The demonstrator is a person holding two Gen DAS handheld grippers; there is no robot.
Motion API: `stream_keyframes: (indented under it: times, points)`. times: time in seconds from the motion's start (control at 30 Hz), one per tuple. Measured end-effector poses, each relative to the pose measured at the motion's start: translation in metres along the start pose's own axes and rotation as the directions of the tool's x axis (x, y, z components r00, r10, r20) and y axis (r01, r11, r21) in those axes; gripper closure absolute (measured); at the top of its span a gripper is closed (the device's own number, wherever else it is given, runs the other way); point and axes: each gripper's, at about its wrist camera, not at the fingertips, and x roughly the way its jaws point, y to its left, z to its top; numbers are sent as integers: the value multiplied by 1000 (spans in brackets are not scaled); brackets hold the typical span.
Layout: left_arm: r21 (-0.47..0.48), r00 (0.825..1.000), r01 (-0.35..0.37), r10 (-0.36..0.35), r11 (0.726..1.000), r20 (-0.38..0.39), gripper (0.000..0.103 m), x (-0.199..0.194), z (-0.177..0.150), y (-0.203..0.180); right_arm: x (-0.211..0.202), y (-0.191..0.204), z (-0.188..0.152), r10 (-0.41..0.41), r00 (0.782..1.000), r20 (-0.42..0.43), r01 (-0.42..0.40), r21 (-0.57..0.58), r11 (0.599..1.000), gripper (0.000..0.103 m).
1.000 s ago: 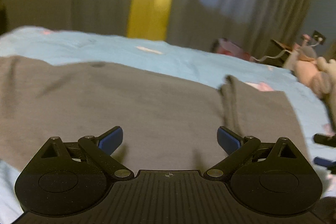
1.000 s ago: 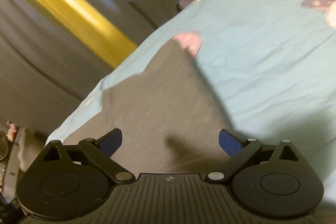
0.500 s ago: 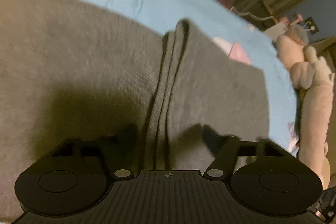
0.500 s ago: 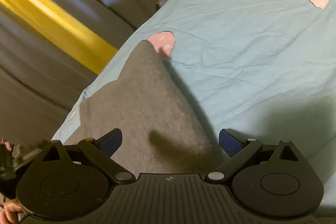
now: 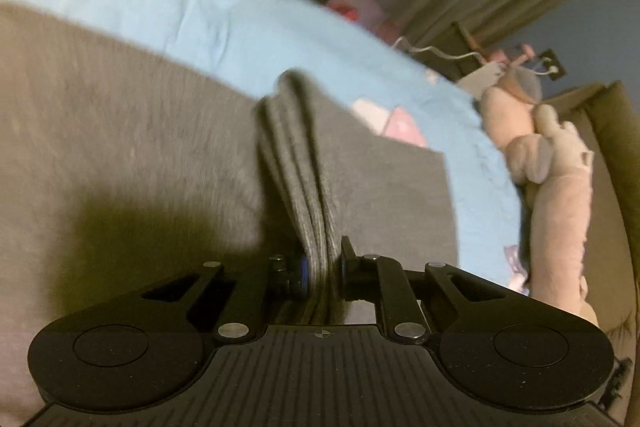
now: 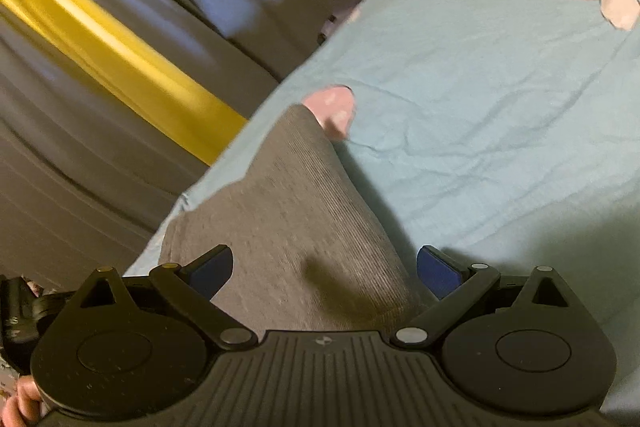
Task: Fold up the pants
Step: 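Pinch the fold crease with the left tool and smooth it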
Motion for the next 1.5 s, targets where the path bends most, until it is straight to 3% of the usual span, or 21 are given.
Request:
stream_keyframes:
  times: [0.1, 0.2, 0.27, 0.4, 0.43, 0.47, 0.57, 0.7, 0.83, 0.93, 1.03, 1.1, 1.17, 1.3, 1.37, 1.47, 1.5]
  points:
    - [36, 998, 0, -2, 999, 56, 87, -32, 4, 0, 1, 9, -2, 9, 1000, -8, -10, -47, 999, 4]
    - [39, 995, -51, 47, 998, 84, 87, -58, 12, 16, 3, 15, -4, 4, 1000, -19, -6, -85, 996, 4]
    - [3, 989, -126, 126, 992, 77, 85, -66, 12, 38, 5, 17, -4, -5, 1000, -27, 3, -98, 995, 4]
    - [8, 949, -308, 306, 952, 74, 76, -66, -5, 73, 10, 21, -4, -29, 999, -44, 23, -126, 992, 4]
    - [-27, 949, -308, 309, 951, 62, 73, -68, -10, 82, 12, 21, -4, -35, 998, -49, 29, -130, 991, 4]
    - [-61, 955, -286, 290, 956, 64, 63, -71, -16, 89, 13, 22, -5, -43, 998, -53, 35, -133, 990, 4]
    - [-113, 977, -199, 206, 974, 59, 46, -81, -32, 99, 14, 23, -5, -60, 997, -58, 51, -142, 989, 4]
    - [-146, 988, -121, 133, 982, 75, 41, -90, -53, 103, 17, 30, -11, -92, 993, -73, 77, -186, 980, 4]
    - [-103, 988, -141, 146, 985, 44, 39, -78, -59, 97, 22, 46, -23, -129, 985, -112, 92, -291, 952, 4]
    - [-66, 984, -171, 175, 983, 44, 42, -75, -62, 93, 31, 60, -36, -220, 965, -145, 148, -394, 907, 4]
    - [-66, 982, -179, 182, 982, 48, 53, -78, -66, 91, 39, 69, -46, -291, 944, -153, 194, -455, 869, 4]
    - [-107, 987, -146, 152, 983, 45, 63, -82, -67, 99, 37, 68, -48, -293, 944, -148, 199, -453, 869, 4]
    - [-152, 989, -131, 139, 980, 45, 82, -86, -66, 107, 36, 66, -46, -290, 944, -156, 196, -442, 875, 4]
    - [-130, 982, -125, 141, 984, 125, 86, -100, -67, 107, 35, 67, -47, -299, 942, -155, 204, -443, 873, 4]
    - [-105, 972, -139, 156, 985, 173, 93, -106, -68, 101, 34, 70, -49, -309, 940, -147, 213, -455, 865, 4]
    - [-133, 934, -227, 254, 965, 251, 90, -117, -67, 100, 34, 71, -49, -315, 938, -142, 219, -459, 861, 4]
    - [-151, 929, -222, 256, 963, 268, 88, -121, -68, 103, 34, 71, -49, -315, 938, -143, 220, -456, 862, 4]
